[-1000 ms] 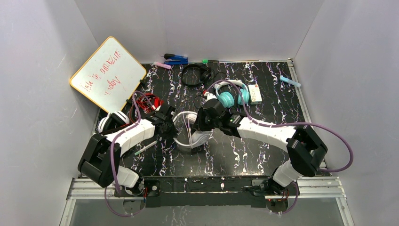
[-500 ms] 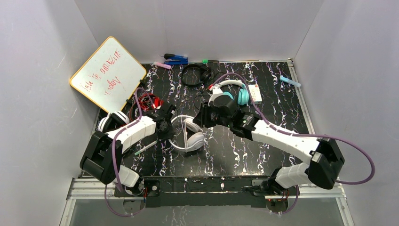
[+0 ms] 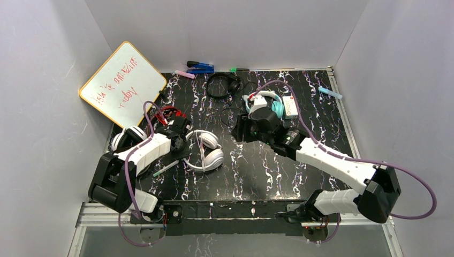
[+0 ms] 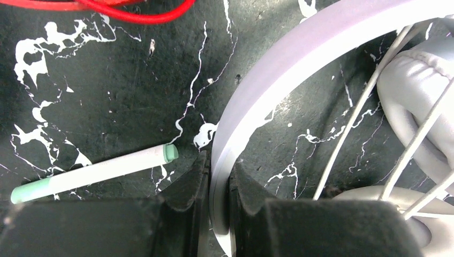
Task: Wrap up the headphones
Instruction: Place the headphones at the center of the board.
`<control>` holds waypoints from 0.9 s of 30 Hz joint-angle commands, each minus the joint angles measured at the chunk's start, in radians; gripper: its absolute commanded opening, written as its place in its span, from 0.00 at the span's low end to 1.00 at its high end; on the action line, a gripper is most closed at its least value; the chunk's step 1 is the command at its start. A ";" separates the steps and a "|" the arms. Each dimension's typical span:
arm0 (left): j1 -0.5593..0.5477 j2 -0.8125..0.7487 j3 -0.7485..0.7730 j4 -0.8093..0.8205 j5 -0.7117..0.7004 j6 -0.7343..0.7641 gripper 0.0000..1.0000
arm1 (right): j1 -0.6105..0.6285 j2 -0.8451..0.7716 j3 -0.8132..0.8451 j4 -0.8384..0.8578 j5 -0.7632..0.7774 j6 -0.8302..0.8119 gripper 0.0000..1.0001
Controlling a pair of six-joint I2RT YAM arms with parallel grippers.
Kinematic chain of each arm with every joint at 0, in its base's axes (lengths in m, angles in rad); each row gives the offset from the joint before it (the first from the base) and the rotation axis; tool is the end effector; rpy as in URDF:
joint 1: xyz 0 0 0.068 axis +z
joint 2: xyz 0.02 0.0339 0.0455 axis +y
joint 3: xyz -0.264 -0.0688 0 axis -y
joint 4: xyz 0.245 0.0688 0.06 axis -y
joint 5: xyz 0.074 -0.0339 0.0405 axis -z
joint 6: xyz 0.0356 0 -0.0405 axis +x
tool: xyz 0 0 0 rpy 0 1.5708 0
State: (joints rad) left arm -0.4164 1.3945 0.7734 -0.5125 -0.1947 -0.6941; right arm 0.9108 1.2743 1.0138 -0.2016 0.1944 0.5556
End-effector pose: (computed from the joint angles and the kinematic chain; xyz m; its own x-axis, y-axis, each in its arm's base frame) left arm 0.2351 -0.0964 0.1809 -0.8428 -0.3135 -0.4376 -0.2826 0.9495 -0.1361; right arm 0.1848 0.2269 0.3123 -0.5851 0.0901 -0.8059 -0.4243 0.8129 0.3990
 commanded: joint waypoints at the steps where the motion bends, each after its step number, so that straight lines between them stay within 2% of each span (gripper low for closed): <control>1: 0.007 0.015 0.042 0.032 0.021 0.010 0.07 | -0.052 -0.102 -0.053 -0.054 0.067 -0.028 0.62; 12: -0.007 0.144 0.125 0.102 0.162 -0.039 0.08 | -0.134 -0.244 -0.114 -0.131 0.085 -0.051 0.65; 24: -0.206 0.184 0.146 0.107 0.108 -0.105 0.11 | -0.153 -0.279 -0.126 -0.155 0.111 -0.069 0.65; 26: -0.224 0.175 0.135 0.106 0.098 -0.109 0.15 | -0.155 -0.280 -0.123 -0.161 0.116 -0.073 0.65; 27: -0.227 0.163 0.127 0.103 0.087 -0.112 0.27 | -0.156 -0.283 -0.123 -0.163 0.118 -0.074 0.65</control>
State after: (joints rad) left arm -0.6193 1.5826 0.8875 -0.3996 -0.0784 -0.7746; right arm 0.7628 1.0142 0.8852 -0.3580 0.2821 0.5064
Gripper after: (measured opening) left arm 0.148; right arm 0.646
